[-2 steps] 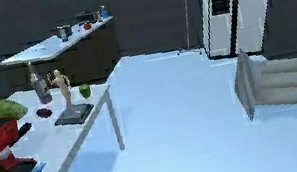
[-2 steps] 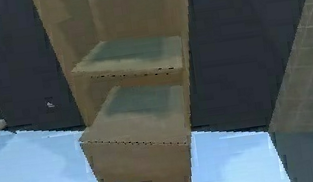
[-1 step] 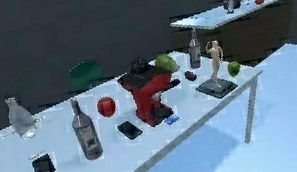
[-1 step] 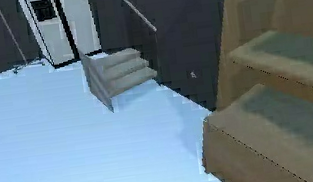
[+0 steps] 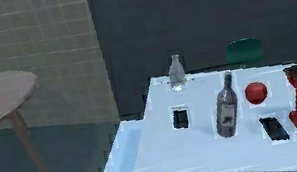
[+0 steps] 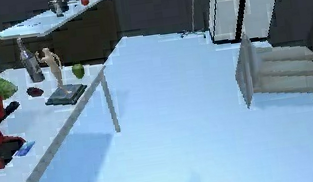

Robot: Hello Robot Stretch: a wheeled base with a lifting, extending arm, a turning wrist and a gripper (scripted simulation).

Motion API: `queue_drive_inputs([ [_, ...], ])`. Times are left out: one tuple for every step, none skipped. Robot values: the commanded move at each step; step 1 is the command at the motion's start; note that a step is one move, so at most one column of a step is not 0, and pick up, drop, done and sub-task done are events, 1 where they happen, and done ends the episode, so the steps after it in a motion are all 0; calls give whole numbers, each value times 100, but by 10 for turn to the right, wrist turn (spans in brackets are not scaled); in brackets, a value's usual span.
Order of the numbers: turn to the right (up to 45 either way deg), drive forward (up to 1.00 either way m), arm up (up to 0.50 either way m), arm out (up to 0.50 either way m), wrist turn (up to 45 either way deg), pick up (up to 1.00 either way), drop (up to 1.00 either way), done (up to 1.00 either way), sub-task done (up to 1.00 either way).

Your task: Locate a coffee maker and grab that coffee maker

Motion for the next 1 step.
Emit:
queue_drive_inputs([
  [-390, 0, 0, 0, 0, 0, 0, 0, 0],
])
